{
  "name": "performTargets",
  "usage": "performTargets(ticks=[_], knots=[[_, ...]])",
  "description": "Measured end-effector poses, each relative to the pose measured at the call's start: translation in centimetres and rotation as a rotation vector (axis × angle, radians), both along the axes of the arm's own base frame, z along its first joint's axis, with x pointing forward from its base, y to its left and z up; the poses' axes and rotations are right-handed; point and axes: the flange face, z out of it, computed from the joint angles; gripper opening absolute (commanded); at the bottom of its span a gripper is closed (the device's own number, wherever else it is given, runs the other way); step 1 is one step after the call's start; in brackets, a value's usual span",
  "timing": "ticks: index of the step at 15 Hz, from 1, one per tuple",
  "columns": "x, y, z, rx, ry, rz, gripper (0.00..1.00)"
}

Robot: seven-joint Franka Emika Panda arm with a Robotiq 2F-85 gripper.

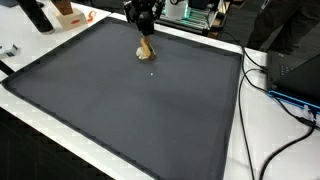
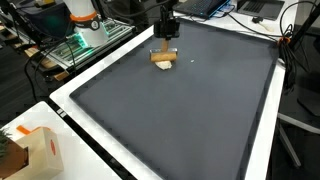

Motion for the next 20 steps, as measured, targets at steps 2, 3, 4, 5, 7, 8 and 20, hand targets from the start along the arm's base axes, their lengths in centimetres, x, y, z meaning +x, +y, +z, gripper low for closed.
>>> performTargets(ticks=[2, 3, 4, 5, 7, 8, 20], knots=[[0.1, 0.0, 0.1, -0.021, -0.018, -0.023, 0.24], [0.2, 0.0, 0.2, -0.031, -0.027, -0.034, 0.24], [0.3, -0.1, 0.2, -0.041, -0.036, -0.046, 0.24], [0.3, -0.1, 0.2, -0.048, -0.045, -0.058, 0.24], [0.4, -0.4, 0.3, -0.060, -0.063, -0.081, 0.24], [0.5, -0.5, 0.3, -0.067, -0.074, -0.091, 0.24], [1.1, -2.0, -0.2, -0.113, -0.132, -0.144, 0.24]])
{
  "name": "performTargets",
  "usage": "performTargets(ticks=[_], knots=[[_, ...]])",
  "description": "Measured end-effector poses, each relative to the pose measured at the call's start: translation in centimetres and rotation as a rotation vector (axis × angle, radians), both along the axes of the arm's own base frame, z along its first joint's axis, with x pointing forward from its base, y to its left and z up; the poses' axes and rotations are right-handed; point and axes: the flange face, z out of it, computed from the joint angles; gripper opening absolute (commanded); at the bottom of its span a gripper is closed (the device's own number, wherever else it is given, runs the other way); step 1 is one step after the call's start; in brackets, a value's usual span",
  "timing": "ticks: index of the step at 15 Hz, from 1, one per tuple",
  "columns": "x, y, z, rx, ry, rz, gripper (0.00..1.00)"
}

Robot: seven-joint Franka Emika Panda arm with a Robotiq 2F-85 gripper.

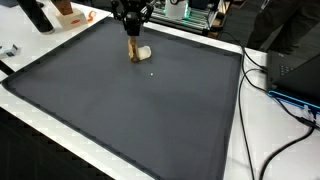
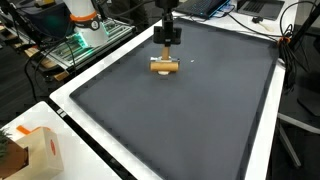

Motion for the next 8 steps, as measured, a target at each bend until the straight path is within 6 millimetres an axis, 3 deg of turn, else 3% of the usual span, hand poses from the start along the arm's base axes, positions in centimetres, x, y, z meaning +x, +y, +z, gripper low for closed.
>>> performTargets(ticks=[5, 8], knots=[[0.0, -0.4, 0.3, 0.001, -0.006, -0.014, 0.24], [-0.1, -1.3, 1.5, -0.001, -0.024, -0.036, 0.24]])
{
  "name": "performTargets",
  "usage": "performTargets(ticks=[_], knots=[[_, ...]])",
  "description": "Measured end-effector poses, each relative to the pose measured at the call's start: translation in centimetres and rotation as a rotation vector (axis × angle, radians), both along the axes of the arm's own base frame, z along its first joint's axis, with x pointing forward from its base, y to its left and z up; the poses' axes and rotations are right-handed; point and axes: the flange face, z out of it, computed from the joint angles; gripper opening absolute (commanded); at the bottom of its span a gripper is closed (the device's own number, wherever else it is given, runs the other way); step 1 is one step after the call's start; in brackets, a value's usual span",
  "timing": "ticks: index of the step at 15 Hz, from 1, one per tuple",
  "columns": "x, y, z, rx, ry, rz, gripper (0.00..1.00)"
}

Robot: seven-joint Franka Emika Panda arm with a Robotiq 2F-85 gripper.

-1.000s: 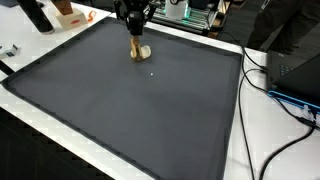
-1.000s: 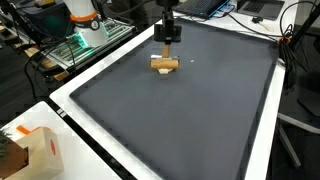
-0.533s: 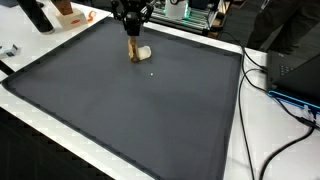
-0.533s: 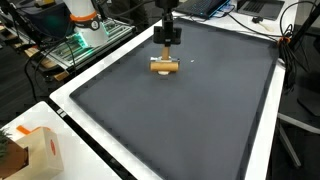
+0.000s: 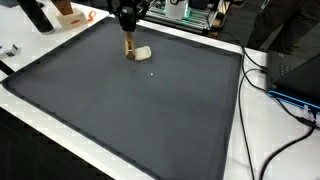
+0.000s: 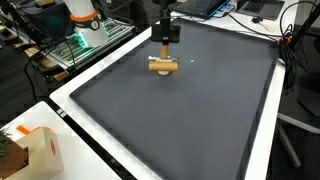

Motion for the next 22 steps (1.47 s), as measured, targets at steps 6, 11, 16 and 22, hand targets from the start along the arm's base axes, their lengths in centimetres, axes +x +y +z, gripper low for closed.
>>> performTargets(ticks=[6, 11, 16, 22], knots=[[-1.5, -1.4, 6.1, 0.002, -0.053, -0.058, 0.24], [-3.7, -2.4, 11.4, 0.057, -0.078, -0.139, 0.24], [-5.3, -3.5, 14.3, 0.143, -0.089, -0.206, 0.24], [-5.8, -4.1, 15.1, 0.185, -0.081, -0.241, 0.49]])
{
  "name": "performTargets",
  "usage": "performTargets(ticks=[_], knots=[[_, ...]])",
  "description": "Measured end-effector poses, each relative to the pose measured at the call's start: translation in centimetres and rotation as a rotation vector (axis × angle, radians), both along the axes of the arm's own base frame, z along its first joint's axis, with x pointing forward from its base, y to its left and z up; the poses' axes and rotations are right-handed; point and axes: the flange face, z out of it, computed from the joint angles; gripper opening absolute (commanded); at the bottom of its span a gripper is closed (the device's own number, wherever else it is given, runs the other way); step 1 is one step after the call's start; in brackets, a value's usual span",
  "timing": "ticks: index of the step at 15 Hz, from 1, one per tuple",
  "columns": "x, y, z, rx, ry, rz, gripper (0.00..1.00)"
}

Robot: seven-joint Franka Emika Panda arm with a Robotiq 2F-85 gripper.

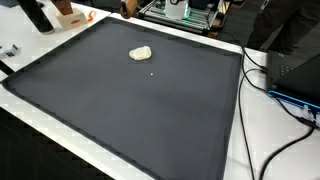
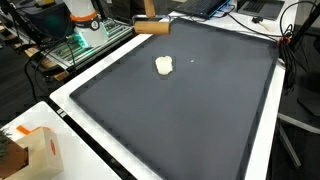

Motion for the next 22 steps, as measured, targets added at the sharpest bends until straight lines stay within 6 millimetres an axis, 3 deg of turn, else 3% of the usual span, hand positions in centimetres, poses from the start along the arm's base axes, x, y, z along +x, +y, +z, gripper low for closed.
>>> performTargets(ticks=[3, 4, 8, 11, 22], knots=[[0.1, 0.0, -0.3, 0.000, 0.006, 0.000, 0.49], [0.1, 0.0, -0.3, 0.000, 0.006, 0.000, 0.24], [0.2, -0.1, -0.7, 0.035, 0.008, 0.002, 0.24], [0.8, -0.7, -2.0, 0.177, -0.012, 0.027, 0.24], [1.9, -1.6, -10.0, 0.679, -0.064, 0.007, 0.24]])
